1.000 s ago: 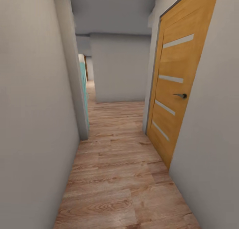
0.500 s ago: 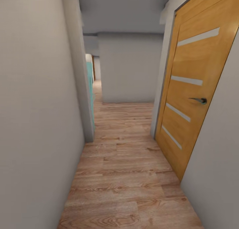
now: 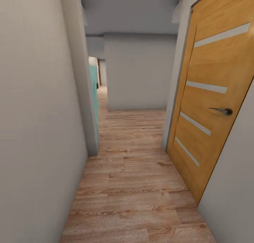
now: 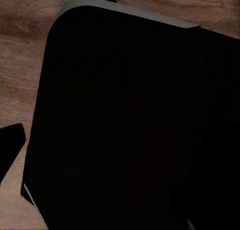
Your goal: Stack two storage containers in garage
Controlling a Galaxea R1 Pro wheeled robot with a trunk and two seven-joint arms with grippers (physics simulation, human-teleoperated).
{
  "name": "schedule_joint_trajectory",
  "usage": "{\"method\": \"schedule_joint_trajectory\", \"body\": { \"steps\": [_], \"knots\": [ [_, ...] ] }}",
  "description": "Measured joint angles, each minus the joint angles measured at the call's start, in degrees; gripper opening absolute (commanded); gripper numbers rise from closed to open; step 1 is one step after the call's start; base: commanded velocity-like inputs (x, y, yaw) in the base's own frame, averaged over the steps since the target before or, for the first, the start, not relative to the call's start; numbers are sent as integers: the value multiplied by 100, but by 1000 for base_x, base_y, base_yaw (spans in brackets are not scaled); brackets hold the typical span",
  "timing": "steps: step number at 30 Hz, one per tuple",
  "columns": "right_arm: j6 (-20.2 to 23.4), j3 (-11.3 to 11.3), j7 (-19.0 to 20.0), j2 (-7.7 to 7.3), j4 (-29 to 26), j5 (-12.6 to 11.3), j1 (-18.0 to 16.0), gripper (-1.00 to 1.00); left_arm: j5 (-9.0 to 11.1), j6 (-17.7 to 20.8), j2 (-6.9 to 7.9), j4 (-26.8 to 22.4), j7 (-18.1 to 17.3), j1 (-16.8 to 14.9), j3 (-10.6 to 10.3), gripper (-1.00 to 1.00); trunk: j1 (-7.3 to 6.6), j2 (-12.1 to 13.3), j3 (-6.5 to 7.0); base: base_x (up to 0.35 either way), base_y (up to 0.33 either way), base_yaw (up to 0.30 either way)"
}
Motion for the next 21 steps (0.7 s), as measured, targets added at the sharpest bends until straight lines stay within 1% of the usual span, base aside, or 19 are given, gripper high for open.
{"method": "schedule_joint_trajectory", "body": {
  "steps": [6, 15, 21],
  "knots": [
    [5, 3, -1, 4, 0, 3, 1, 100, 6, 0, -3, 0, 3, 0, 0, 100, 0, 0, 0, 317, -54, 0],
    [1, 3, -2, 3, 0, 6, 3, 100, 6, 0, 1, -3, 4, 0, 0, 100, 1, 0, 0, 287, -198, 0],
    [-2, 16, 0, 2, -1, 26, 1, 100, 7, 0, 9, -8, 4, 0, 0, 100, 0, 0, 0, 310, -65, 0]
  ]
}}
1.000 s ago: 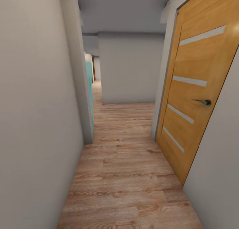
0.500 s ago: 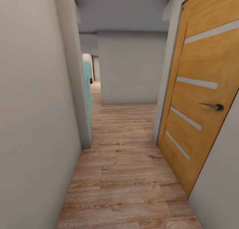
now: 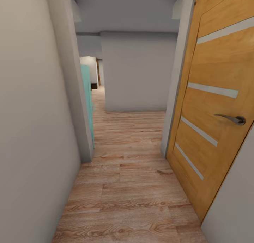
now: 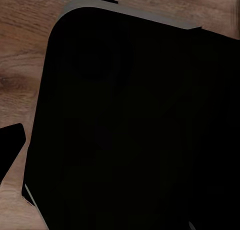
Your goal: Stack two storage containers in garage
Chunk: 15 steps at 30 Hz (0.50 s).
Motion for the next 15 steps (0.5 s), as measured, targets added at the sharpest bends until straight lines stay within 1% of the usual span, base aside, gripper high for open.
{"method": "schedule_joint_trajectory", "body": {
  "steps": [15],
  "knots": [
    [24, 23, -1, 18, -2, 9, 3, 100, 17, 49, 19, 7, 0, 0, 8, 100, 0, 0, 0, 321, -4, 0]
  ]
}}
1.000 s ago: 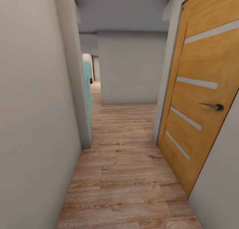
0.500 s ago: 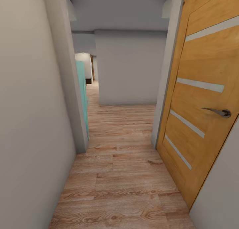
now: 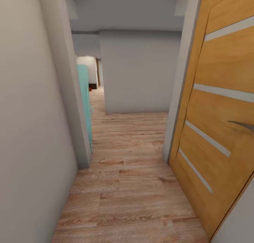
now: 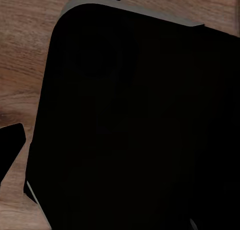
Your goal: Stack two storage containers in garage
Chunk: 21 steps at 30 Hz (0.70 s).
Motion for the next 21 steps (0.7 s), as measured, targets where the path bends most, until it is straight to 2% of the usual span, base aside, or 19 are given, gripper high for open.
{"method": "schedule_joint_trajectory", "body": {
  "steps": [21],
  "knots": [
    [5, -25, -8, -6, -1, -36, -4, 100, 0, -1, 0, -5, 0, 0, -3, 100, 0, 0, 0, 322, 0, 13]
  ]
}}
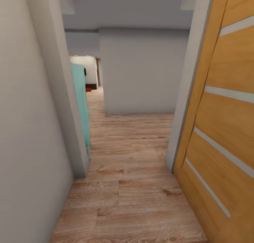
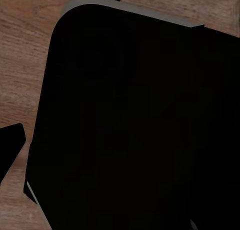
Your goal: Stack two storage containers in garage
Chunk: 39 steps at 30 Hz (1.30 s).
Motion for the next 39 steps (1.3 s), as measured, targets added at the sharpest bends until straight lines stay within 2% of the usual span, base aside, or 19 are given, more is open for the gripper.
{"method": "schedule_joint_trajectory", "body": {
  "steps": [8, 15, 25, 39],
  "knots": [
    [-23, 8, 0, -21, -1, 12, 1, 100, -7, -7, 0, -2, -2, 0, -4, 100, 0, 0, 0, 322, 0, 172],
    [-29, 14, 1, -24, -2, 19, 2, 100, -15, -31, -8, -2, -34, 0, -11, 100, 0, 0, 0, 320, -9, 15],
    [-30, 17, 0, -23, -2, 23, 3, 100, -13, -35, -7, -3, -44, 0, -9, 100, 0, 0, 0, 281, -133, 0],
    [-25, 20, 1, -11, -1, 27, 4, 100, -3, -3, 0, -2, -16, 0, -5, 100, 0, 0, 0, 319, -8, 0]
  ]
}}
